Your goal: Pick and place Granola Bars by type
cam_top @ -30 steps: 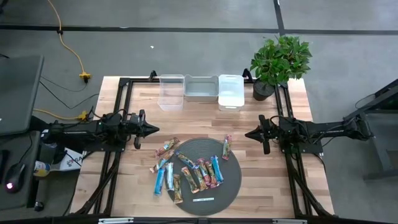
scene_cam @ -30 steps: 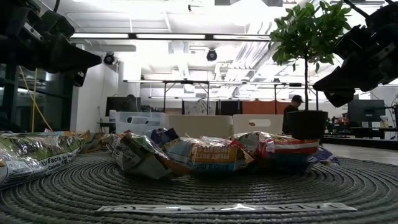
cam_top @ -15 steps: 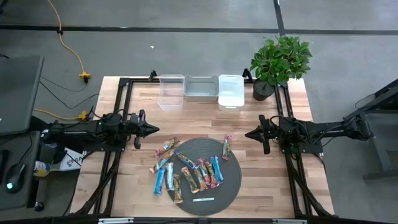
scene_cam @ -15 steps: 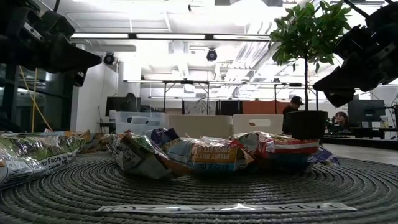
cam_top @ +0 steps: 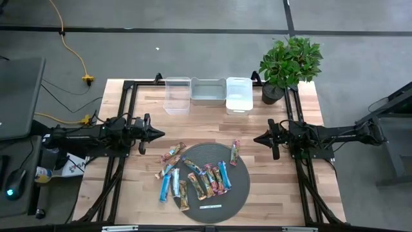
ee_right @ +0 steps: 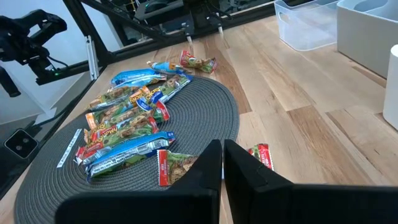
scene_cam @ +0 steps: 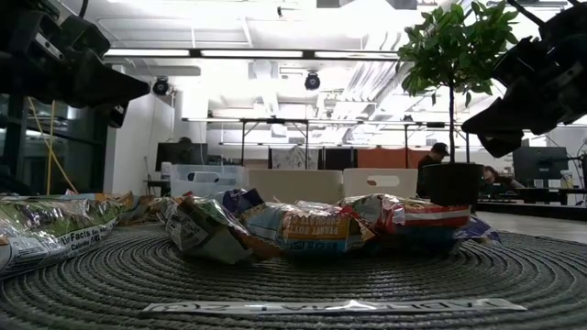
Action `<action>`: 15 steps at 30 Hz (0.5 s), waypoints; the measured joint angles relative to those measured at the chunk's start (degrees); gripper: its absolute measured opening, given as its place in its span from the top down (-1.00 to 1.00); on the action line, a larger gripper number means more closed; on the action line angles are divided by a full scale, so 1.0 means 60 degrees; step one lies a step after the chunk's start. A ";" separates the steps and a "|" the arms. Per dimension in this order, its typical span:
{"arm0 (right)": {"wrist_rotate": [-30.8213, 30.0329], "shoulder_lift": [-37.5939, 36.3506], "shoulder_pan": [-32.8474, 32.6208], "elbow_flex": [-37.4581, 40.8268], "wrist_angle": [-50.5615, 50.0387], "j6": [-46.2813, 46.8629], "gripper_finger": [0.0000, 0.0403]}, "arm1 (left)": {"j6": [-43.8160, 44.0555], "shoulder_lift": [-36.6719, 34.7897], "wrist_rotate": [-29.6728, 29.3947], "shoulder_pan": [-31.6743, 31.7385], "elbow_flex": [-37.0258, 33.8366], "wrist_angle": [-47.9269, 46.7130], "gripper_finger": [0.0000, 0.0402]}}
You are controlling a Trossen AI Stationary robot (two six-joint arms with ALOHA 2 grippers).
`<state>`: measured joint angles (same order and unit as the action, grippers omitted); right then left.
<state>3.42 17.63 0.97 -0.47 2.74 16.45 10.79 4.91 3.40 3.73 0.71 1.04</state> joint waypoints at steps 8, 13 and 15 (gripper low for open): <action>0.0001 -0.0001 0.0000 -0.0001 0.0930 0.0907 1.00 | 0.0002 0.0000 0.0000 0.0000 -0.0001 0.0003 1.00; 0.0004 -0.0004 0.0000 0.0000 0.1205 0.1144 1.00 | 0.0003 0.0000 0.0000 0.0000 0.0000 0.0003 1.00; 0.0004 -0.0004 0.0000 0.0000 0.1317 0.1275 1.00 | 0.0002 -0.0004 0.0000 0.0000 -0.0001 0.0000 1.00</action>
<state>3.44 17.61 0.97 -0.47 10.64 24.10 10.80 4.89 3.40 3.73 0.71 1.04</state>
